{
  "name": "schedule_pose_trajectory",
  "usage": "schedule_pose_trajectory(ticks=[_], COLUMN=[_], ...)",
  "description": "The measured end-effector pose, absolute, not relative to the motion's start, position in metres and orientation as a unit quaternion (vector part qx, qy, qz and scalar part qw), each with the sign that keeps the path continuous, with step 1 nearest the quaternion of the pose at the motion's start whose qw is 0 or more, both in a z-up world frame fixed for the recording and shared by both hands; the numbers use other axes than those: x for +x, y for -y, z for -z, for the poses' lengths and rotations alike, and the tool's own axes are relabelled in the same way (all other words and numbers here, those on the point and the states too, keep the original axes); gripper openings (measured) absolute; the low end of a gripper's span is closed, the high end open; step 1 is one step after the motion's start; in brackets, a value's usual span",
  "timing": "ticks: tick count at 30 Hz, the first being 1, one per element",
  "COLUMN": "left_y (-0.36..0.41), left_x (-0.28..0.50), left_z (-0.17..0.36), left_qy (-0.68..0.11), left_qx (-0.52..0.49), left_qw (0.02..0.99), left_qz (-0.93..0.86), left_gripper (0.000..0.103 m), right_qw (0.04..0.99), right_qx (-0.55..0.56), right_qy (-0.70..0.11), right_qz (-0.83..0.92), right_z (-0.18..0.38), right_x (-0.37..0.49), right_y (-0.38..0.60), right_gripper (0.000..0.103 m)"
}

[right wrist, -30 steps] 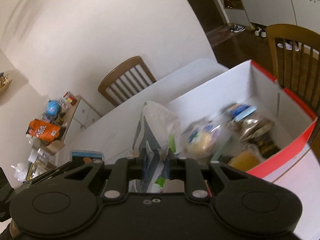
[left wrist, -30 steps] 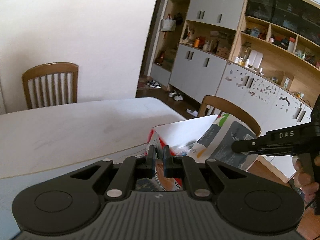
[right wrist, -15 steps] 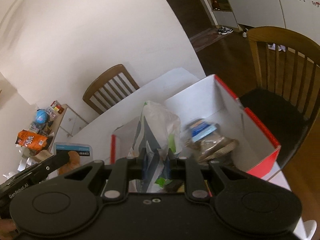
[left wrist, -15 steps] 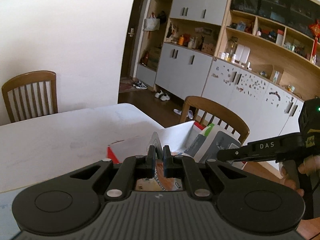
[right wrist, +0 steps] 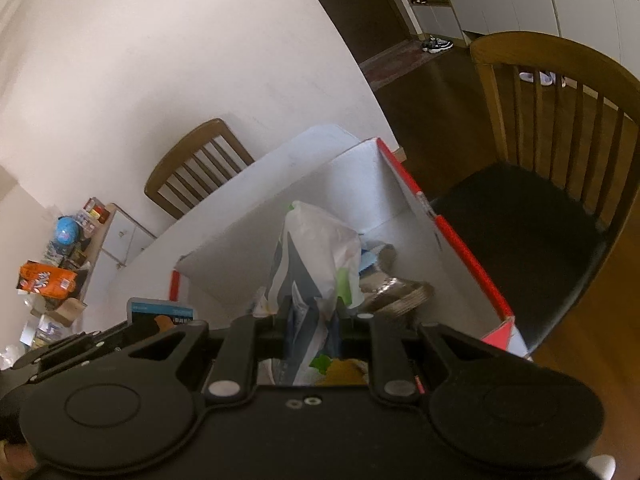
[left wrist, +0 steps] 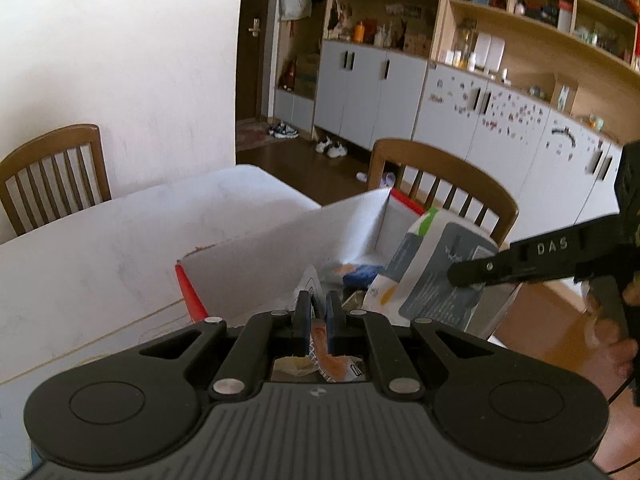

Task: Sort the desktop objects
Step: 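Lift and carry the wipes pack and snack packet with both grippers to the shoebox, then lower both packs into the shoebox and open both grippers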

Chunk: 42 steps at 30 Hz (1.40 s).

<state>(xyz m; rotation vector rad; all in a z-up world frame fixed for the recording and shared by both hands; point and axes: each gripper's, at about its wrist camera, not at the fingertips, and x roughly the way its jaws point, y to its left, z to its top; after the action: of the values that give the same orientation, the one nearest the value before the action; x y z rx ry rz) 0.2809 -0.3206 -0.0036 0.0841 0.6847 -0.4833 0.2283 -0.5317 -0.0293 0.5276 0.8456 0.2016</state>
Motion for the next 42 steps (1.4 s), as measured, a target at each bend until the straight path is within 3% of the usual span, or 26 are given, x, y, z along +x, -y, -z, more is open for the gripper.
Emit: schedule_pose_trajectory(ticks=[17,34,42], left_y=[0.343,0.350,0.353], left_x=[0.299,0.306,0.314], left_z=[0.037,0.046,0.056], left_qy=[-0.394,-0.414,-0.433], left_qx=[0.080,0.092,0.088], left_qw=[0.889,0.881,0.872], left_qz=[0.219,0.212,0.211], left_gripper=[0.006,0.006,0.006], right_qw=[0.856,0.888,0.884], right_qx=[0.237,0.076,0.069], right_qy=[-0.440,-0.427,-0.431], right_qz=[-0.132,-0.156,-0.166], right_z=[0.046,0.030,0.033], right_x=[0.248,0.249,0.253], right_y=[0.531,0.508,0.509], right_gripper=[0.017,0.017,0.018])
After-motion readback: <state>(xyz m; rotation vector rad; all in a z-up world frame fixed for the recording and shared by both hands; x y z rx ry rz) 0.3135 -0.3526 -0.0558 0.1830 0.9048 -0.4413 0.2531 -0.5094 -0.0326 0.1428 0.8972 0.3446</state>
